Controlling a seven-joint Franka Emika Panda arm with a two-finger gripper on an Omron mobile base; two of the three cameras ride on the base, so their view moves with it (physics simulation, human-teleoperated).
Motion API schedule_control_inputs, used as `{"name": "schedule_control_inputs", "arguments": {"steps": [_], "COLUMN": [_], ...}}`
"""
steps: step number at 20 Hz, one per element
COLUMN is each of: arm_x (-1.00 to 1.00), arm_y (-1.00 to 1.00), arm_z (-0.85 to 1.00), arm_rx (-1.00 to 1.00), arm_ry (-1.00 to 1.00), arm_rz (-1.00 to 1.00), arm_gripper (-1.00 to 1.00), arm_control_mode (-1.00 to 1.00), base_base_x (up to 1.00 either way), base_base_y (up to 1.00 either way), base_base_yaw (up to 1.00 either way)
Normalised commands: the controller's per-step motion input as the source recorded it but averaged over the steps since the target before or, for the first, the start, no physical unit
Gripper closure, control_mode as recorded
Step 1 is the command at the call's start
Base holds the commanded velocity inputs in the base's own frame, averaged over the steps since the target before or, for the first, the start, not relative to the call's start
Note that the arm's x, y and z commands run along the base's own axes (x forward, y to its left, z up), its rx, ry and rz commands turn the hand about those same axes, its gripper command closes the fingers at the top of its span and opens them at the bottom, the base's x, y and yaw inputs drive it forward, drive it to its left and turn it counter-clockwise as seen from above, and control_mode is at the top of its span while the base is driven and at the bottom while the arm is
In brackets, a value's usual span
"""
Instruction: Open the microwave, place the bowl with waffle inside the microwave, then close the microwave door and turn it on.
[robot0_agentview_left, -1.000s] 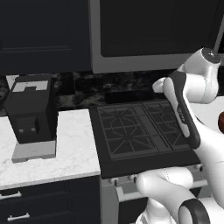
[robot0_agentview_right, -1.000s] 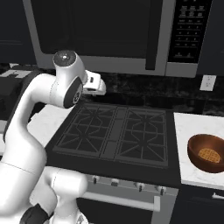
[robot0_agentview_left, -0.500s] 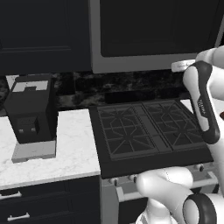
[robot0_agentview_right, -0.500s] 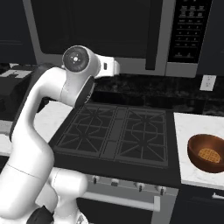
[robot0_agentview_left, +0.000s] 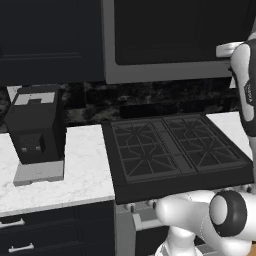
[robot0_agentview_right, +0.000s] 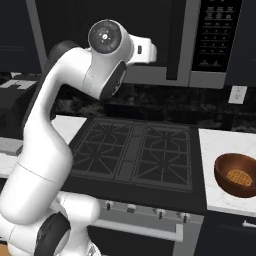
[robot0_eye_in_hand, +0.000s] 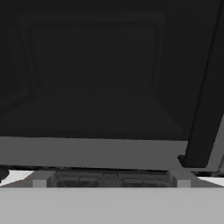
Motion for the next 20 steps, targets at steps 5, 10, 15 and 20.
{"name": "schedule_control_inputs", "arguments": {"steps": [5,10,15,20], "arm_x": [0.01,0.17,0.21,0.44], "arm_y": [-0.66,-0.76,-0.3,0.0], "arm_z": [0.14,-0.03,-0.08,-0.17], "arm_rx": [0.0,0.01,0.03,0.05], "arm_ry": [0.0,0.03,0.01,0.0], "arm_rz": [-0.21,-0.22,-0.01,0.06], "arm_gripper": [-1.0,-1.0,-1.0,-1.0], "arm_control_mode": [-1.0,-1.0,-1.0,-1.0], "base_base_x": [0.0,0.0,0.0,0.0], "base_base_y": [0.0,0.0,0.0,0.0], "base_base_yaw": [0.0,0.0,0.0,0.0]}}
